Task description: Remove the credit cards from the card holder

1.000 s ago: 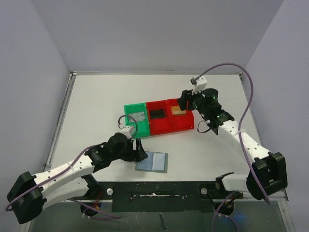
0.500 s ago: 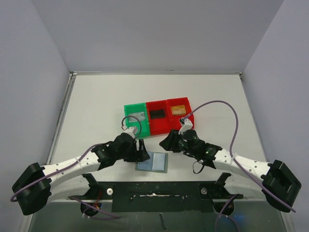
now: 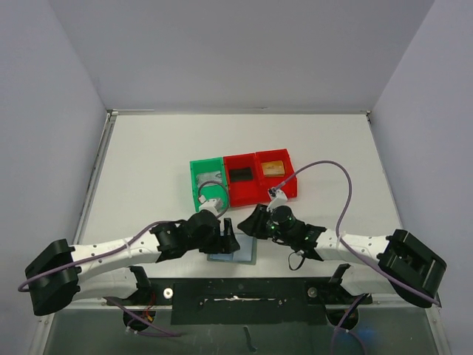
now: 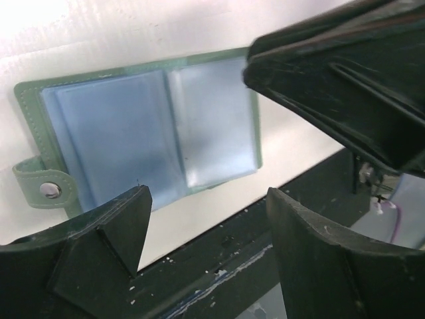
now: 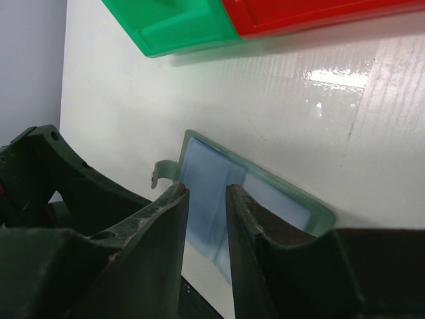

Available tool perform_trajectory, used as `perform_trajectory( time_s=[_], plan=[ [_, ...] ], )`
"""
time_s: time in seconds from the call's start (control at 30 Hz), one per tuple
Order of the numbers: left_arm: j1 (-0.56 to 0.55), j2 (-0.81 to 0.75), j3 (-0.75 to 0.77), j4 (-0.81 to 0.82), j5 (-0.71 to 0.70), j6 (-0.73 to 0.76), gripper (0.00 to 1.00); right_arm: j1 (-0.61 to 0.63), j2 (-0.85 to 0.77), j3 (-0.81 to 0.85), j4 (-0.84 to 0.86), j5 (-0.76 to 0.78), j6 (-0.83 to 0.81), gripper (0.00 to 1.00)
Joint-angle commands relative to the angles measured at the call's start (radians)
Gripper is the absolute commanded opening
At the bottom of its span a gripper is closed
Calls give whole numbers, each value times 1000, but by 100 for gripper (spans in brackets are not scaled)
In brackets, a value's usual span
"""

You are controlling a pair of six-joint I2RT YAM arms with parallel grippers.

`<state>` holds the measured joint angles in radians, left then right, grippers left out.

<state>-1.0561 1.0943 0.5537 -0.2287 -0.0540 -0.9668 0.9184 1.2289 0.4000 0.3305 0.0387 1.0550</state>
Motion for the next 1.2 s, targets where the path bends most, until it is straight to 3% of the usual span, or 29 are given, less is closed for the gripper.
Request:
perform_trajectory(
  time_s=[0.0, 0.43, 0.73, 1.17],
  plan=[
    [-15, 65, 12, 8, -71, -31, 69, 12, 18, -20, 116, 1, 29, 30],
    [-21, 212, 41, -70, -204, -2, 70, 52, 170, 5, 100, -49, 29, 29],
    [-45, 166, 92, -150, -279, 5, 70, 64, 195, 5, 16, 9, 57, 25],
    [-75, 298, 134, -127, -251, 32, 68, 66, 212, -5, 58, -10, 56, 24]
  ],
)
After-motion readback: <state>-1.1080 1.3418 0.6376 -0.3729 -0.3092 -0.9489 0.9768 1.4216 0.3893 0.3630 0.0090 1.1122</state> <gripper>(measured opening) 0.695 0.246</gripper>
